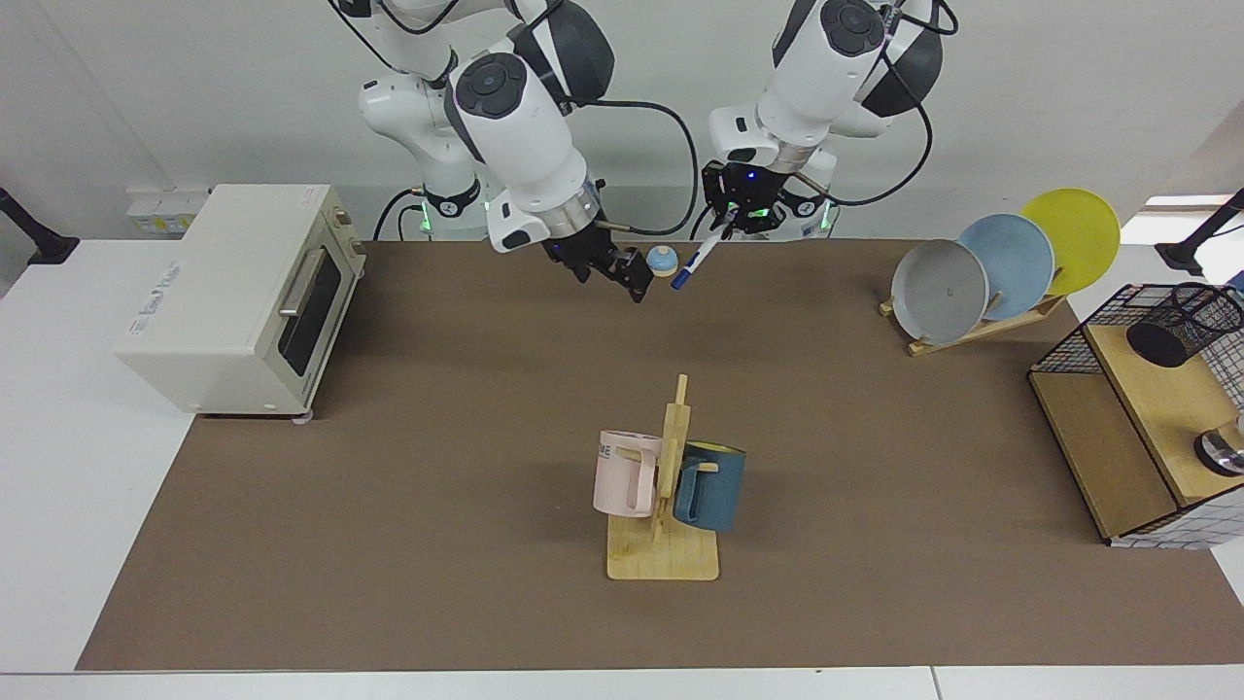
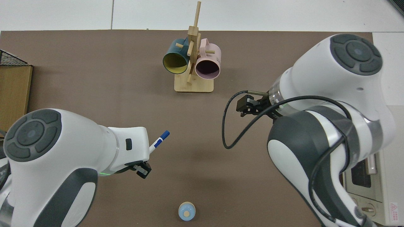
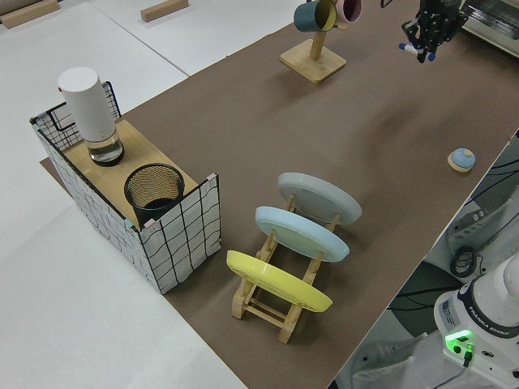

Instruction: Put markers into pen holder

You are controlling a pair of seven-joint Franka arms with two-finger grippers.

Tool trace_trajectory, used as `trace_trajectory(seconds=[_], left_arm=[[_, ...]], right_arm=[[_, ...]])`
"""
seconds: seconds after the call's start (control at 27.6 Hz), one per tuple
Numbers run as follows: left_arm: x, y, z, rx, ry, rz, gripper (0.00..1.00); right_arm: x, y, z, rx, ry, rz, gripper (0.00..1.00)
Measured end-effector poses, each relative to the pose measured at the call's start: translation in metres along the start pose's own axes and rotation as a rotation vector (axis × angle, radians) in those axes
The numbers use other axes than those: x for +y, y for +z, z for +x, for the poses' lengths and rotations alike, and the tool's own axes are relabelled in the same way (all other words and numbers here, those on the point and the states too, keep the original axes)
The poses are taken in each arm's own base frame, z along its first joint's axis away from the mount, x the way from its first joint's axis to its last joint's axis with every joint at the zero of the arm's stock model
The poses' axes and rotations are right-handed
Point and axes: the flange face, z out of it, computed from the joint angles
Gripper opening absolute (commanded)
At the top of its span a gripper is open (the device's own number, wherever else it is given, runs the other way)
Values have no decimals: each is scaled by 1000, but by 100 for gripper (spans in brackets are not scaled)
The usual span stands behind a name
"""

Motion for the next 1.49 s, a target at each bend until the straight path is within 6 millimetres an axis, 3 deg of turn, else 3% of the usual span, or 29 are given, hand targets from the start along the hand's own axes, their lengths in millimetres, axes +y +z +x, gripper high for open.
trace_trajectory(seconds=[0.22, 0.51, 0.87, 1.49], left_arm=[[-39, -3, -14, -51, 6, 79, 0], [-95, -11, -39, -97, 1, 129, 0], [-150, -41, -66, -205, 52, 262, 0], [-241, -101, -85, -435, 216, 510, 0]], right_arm=[[40, -25, 5, 37, -103, -58, 100], [88, -38, 20, 54, -227, -146, 100], [159, -53, 41, 57, -181, -144, 100], [164, -63, 34, 65, -173, -145, 100]])
